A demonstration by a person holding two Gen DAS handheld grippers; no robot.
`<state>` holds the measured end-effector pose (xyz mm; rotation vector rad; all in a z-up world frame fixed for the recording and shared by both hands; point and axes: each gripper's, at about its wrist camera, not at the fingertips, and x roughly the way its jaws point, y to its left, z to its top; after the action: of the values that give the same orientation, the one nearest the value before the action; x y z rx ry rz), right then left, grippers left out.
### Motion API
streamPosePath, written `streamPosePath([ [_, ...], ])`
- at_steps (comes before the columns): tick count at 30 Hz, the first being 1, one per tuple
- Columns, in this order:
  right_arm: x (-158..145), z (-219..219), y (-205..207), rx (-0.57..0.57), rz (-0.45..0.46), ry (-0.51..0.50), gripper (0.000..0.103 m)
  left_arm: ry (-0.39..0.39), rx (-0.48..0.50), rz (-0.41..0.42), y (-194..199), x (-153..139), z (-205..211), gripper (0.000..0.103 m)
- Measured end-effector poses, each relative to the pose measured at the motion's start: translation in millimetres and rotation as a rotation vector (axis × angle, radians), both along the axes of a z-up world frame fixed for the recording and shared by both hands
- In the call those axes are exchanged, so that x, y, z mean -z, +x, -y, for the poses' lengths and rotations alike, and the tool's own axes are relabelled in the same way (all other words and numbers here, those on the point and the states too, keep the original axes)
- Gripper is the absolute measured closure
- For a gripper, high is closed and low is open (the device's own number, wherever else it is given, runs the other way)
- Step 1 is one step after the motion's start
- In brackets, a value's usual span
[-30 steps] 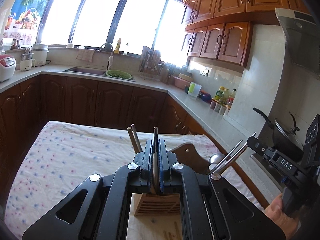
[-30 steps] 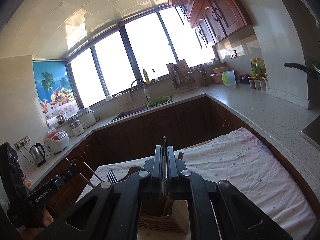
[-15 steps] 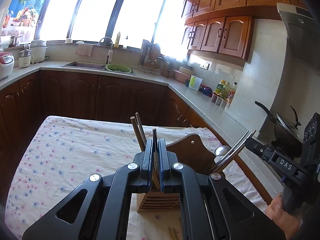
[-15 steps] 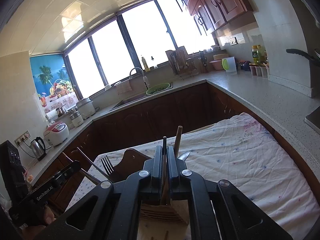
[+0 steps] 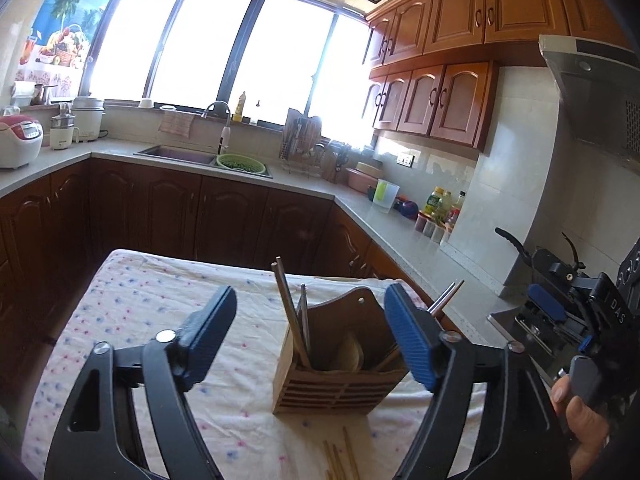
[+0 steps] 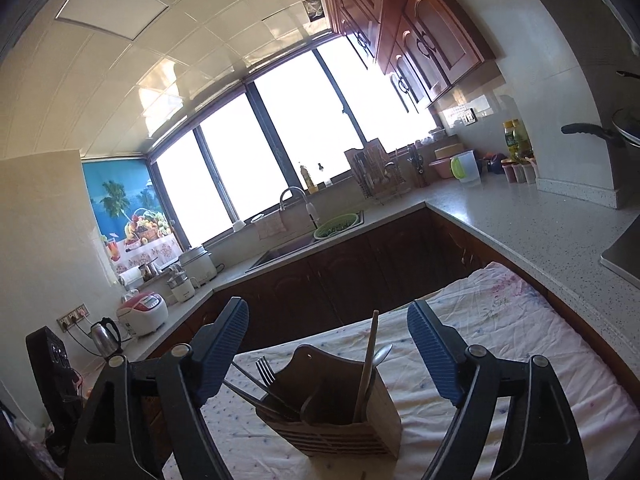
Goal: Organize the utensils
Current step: 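Lower the chopsticks into the holder and open both tools, then move both open tools back to the wooden chopsticks on the cloth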
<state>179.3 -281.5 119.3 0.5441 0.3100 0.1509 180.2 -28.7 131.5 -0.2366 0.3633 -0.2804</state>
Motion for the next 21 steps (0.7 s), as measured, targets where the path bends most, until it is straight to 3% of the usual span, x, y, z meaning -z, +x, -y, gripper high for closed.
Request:
streamPosePath([
  [4,-1,0,-24,-0.003,0.013,-0.004,0.004,0.004,-0.026,-0.022,-21,11,-10,0.014],
  [21,86,-7,-98,-0.003,-0.211,-0.026,0.004,0.048,-0.026,-0.264,-75,105,-12,0.014],
])
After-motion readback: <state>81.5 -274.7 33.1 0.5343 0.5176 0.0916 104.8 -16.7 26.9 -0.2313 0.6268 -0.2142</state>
